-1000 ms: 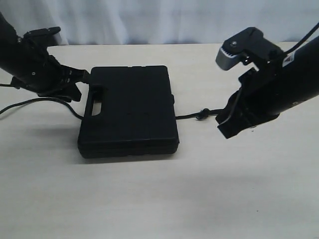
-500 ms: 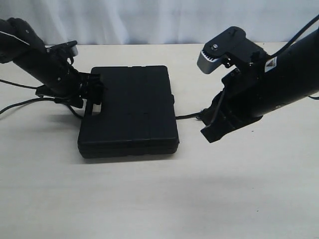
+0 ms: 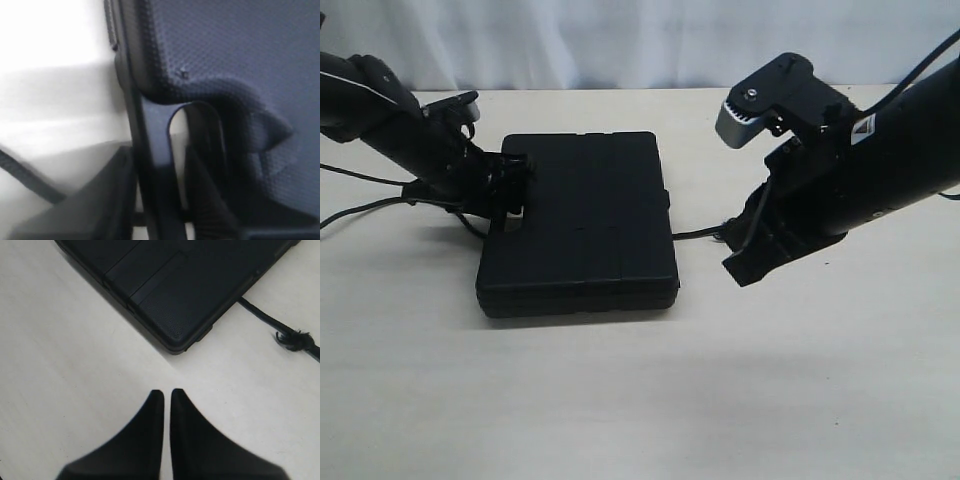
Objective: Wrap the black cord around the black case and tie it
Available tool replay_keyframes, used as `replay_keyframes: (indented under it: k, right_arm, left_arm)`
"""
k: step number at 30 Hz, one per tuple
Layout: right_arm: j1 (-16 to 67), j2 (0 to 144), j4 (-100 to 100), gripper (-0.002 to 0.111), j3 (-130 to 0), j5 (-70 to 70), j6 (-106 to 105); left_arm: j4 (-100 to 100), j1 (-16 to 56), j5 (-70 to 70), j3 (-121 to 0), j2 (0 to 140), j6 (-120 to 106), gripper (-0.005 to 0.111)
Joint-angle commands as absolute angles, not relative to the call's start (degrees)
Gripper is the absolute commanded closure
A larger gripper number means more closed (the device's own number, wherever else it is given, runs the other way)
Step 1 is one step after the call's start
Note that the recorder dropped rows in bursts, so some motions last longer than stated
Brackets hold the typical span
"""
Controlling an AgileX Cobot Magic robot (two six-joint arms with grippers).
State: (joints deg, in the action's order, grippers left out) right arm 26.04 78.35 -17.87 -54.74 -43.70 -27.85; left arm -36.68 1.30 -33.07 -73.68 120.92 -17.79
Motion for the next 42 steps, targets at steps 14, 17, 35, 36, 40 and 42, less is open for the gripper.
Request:
replay_keyframes:
  k: [14,17,35,36,40,42]
  right_arm:
    - [26.14,65.89,-17.1,0.104,-54.92,-43.56,-33.4]
    - [26.14,60.14,-17.86,0.104,-52.58,-41.08,-35.58]
    - [40.86,57.4,-48.16,0.08,-27.25,-1.17,-54.4]
    - [41.59,58.4,-48.16,0.073,-27.25,-1.17,-55.71]
    - [44.44,60.31,-46.6,0.039,-27.83,-1.5,-60.74]
    - [45.51,60.46,-46.6,0.027,-29.47,-1.5,-61.23]
  left_arm:
    - [-51.99,1.38,-47.47,-74.04,105.15,-15.26,0.107]
    - [-58.34,1.49,-50.54,-74.04,104.98,-17.32,0.107]
    - [-68.11,6.76,-48.22,-74.04,104.98,-18.29,0.107]
    - [-69.5,7.07,-48.22,-74.04,104.98,-18.29,0.107]
    - [-73.95,7.36,-48.22,-74.04,104.98,-18.29,0.107]
    - [-74.51,7.36,-48.39,-74.04,104.98,-18.29,0.107]
